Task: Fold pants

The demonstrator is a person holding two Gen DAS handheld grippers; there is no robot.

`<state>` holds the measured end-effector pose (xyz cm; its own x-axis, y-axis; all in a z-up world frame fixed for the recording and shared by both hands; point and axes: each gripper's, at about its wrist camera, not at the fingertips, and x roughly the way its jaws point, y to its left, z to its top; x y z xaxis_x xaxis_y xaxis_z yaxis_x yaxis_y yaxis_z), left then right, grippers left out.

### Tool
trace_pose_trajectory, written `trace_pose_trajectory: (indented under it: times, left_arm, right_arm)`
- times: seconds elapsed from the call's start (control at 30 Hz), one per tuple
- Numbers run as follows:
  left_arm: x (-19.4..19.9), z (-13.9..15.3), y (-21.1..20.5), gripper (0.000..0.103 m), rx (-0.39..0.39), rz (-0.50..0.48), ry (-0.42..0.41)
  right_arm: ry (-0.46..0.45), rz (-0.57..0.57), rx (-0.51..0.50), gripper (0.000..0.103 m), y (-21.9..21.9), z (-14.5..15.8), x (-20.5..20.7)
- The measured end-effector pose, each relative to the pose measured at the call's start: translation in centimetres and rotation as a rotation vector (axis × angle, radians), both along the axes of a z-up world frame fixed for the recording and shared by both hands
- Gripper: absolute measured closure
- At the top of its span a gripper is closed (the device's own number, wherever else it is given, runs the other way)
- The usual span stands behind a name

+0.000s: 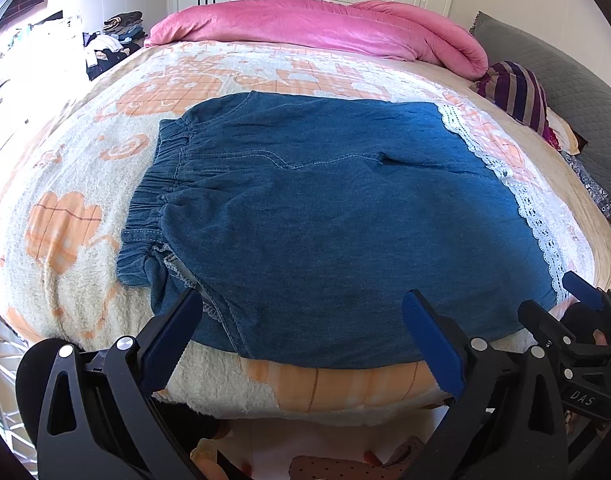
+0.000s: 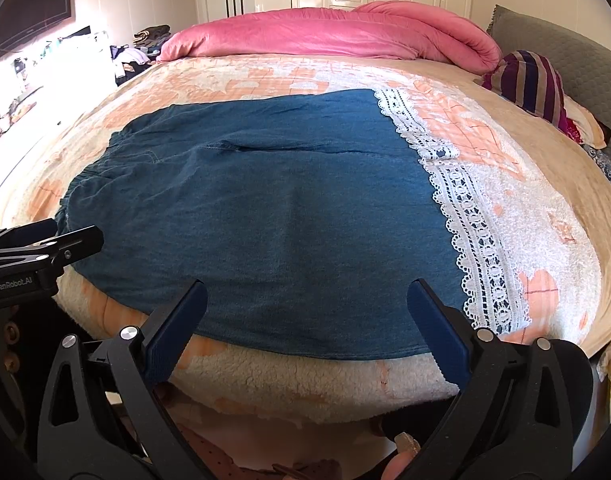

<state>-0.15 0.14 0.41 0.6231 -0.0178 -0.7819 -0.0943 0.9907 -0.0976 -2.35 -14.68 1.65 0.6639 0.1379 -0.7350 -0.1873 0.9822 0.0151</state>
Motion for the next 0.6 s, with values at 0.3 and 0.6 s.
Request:
trace_pose_trajectory:
  times: [0.3, 0.6]
  left_arm:
    - [-0.01, -0.01, 0.02, 0.004, 0.003, 0.0, -0.001]
    - [0.02, -0.01, -0.03, 0.004, 0.004, 0.0, 0.0]
  right_arm:
    - [-0.001, 0.0, -0.002, 0.008, -0.03, -0.03, 0.0]
    - [0.002, 0.003, -0.007, 0.008, 0.01, -0.03, 0.03]
